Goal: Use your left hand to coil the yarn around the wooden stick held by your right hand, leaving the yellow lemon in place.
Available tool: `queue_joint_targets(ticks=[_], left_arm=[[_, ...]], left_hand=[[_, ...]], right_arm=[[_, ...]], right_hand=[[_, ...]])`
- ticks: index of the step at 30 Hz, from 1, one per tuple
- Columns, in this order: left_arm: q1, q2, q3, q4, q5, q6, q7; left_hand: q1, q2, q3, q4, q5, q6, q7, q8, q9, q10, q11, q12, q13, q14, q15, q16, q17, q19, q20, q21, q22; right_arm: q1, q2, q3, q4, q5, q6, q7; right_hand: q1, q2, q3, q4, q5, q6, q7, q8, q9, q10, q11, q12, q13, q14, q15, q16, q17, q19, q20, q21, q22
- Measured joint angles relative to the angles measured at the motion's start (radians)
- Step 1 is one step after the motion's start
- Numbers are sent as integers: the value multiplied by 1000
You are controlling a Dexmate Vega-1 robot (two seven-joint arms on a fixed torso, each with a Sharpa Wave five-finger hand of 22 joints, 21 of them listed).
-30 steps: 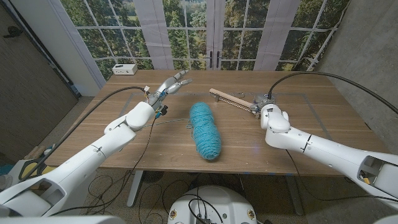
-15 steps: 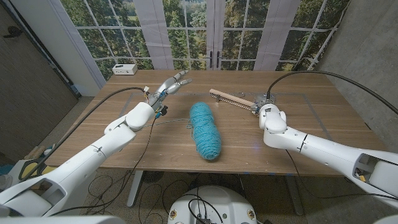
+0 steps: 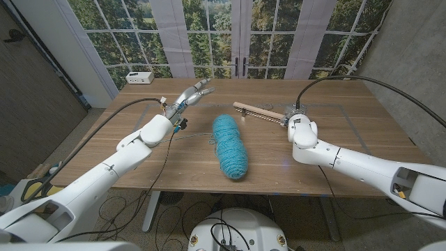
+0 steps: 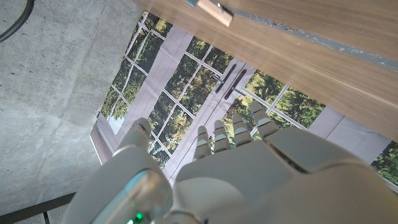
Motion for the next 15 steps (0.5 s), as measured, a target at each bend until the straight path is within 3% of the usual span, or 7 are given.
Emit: queue_joint_targets(ticks=[4, 7, 10, 15], left_arm=[[1, 1, -1, 0, -3, -2, -3], [2, 2, -2, 0, -5, -2, -4], [2, 3, -3, -1, -7, -2, -6], [3, 3, -3, -4, -10, -2, -12]], left_hand=[[-4, 4, -2, 2, 0, 0, 0, 0, 0, 0, 0, 0, 0, 0, 0, 0, 0, 0, 0, 0, 0], [-8, 0, -3, 3, 0, 0, 0, 0, 0, 0, 0, 0, 0, 0, 0, 0, 0, 0, 0, 0, 0], [-8, 0, -3, 3, 0, 0, 0, 0, 0, 0, 0, 0, 0, 0, 0, 0, 0, 0, 0, 0, 0], [-13, 5, -7, 7, 0, 0, 0, 0, 0, 0, 0, 0, 0, 0, 0, 0, 0, 0, 0, 0, 0]], right_arm=[[-1, 0, -7, 4, -10, 1, -14], [-8, -1, -4, 5, -14, 7, -30], [-21, -4, 5, 5, -17, 23, -64], [-66, -12, 41, 1, -19, 59, -148]], right_hand=[[41, -41, -19, 14, 9, 64, 46, 14, 6, 48, 48, 93, 21, 40, 14, 70, 0, 22, -5, 28, 10], [46, -46, -25, 20, 9, 91, 73, 32, 7, 75, 75, 127, 21, 61, 22, 93, 0, 31, -11, 42, 16], [46, -46, -30, 25, 6, 118, 100, 43, 9, 89, 89, 148, 21, 80, 12, 96, 0, 33, -12, 49, 16], [46, -46, -37, 24, 5, 130, 112, 52, 13, 96, 96, 167, 21, 95, 13, 103, 4, 33, -12, 53, 16]])
